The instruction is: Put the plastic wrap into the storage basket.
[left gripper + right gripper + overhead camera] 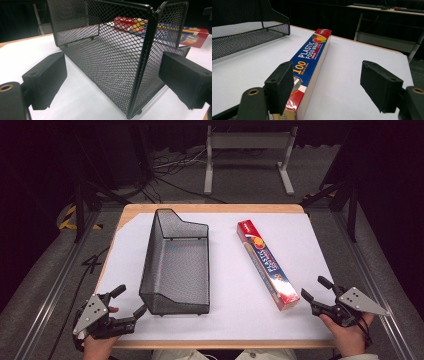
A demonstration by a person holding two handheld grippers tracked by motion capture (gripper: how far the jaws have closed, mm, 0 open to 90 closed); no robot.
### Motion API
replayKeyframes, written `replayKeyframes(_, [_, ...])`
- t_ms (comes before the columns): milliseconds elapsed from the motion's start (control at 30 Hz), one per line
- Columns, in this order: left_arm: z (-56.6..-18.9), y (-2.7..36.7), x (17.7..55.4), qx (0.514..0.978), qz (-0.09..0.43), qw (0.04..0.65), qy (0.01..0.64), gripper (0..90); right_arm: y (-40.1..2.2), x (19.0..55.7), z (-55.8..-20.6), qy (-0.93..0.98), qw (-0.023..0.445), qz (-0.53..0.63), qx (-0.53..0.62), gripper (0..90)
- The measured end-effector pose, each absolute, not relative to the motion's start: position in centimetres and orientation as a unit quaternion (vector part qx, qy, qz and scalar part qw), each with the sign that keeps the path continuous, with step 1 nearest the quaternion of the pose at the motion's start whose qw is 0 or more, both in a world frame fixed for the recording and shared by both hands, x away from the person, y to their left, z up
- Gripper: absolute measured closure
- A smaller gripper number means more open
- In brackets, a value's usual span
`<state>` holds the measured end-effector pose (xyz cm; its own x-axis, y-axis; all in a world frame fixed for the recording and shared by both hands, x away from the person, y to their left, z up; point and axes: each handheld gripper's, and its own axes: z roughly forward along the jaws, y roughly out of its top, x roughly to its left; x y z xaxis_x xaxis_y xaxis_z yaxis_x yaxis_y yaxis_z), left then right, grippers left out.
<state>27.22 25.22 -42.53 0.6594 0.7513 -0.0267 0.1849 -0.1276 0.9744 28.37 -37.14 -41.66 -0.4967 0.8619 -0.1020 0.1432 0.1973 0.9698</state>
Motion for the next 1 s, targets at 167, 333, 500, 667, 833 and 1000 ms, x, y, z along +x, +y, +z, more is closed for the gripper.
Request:
replayKeyframes(167, [-42.5,25.3,27.0,0.703,0.247,0.575,0.337,8.8,-37.2,28.6,-41.7,0.693,0.34,0.518,0.369,25.9])
replayKeyframes(333, [-42.5,25.4,26.9,0.701,0.25,0.575,0.339,8.8,-37.3,28.9,-41.5,0.687,0.333,0.527,0.373,24.9])
replayKeyframes(500, [-42.5,25.5,26.8,0.701,0.251,0.574,0.341,8.8,-37.0,29.6,-41.0,0.687,0.319,0.505,0.414,23.8])
replayKeyframes(667, [-42.5,25.4,26.8,0.703,0.251,0.572,0.341,8.8,-36.7,30.6,-39.6,0.688,0.309,0.512,0.412,22.7])
replayKeyframes(833, [-42.5,25.4,26.9,0.703,0.25,0.571,0.342,8.8,-35.9,31.8,-38.2,0.7,0.295,0.514,0.399,21.1])
replayKeyframes(1000, [-42.5,25.4,26.9,0.703,0.252,0.57,0.343,8.8,-34.6,33.0,-37.1,0.718,0.274,0.508,0.389,19.0])
